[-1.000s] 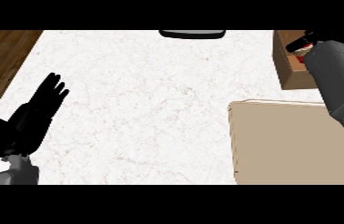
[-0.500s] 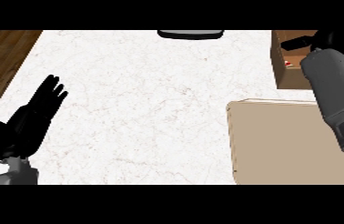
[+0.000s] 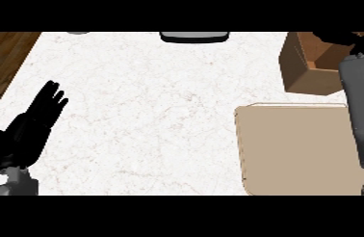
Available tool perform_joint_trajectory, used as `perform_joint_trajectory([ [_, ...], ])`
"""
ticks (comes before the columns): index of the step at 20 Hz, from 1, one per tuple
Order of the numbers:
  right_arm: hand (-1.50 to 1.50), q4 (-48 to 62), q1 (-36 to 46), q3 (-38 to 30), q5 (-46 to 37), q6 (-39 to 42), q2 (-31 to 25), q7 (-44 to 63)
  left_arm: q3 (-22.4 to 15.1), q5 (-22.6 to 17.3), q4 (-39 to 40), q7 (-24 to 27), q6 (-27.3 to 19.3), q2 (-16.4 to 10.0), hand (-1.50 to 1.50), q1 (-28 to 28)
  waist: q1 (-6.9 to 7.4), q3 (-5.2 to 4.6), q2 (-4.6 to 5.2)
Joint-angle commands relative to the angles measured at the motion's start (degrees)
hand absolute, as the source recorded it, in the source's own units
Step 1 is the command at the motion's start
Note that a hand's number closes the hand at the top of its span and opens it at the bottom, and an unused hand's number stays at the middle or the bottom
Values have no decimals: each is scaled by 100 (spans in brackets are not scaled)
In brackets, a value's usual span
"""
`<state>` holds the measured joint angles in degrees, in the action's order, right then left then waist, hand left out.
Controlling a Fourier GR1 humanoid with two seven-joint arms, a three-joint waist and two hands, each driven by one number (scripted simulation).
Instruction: Pick the cupcake from the tray and place it in the cardboard box
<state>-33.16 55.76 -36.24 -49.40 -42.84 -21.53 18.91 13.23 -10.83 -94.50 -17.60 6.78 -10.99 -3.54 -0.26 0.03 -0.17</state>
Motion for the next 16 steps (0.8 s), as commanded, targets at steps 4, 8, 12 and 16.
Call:
perform_joint_trajectory([
  [4,-150,-1894,-1342,-45,884,633,136,-105,66,-59,-415,-15,57,24,0,509,-88,-6,-49],
  [8,-150,-2814,-1904,98,1224,1562,-250,88,123,-121,-118,216,149,20,0,305,-47,-6,-18],
  [12,-150,-4017,-2825,166,1666,1717,98,174,100,-151,-453,-291,42,-68,0,155,-31,-4,-7],
  [16,-150,-4367,-3210,383,1687,1724,-47,432,-30,88,-83,22,-11,67,0,23,14,-4,11],
])
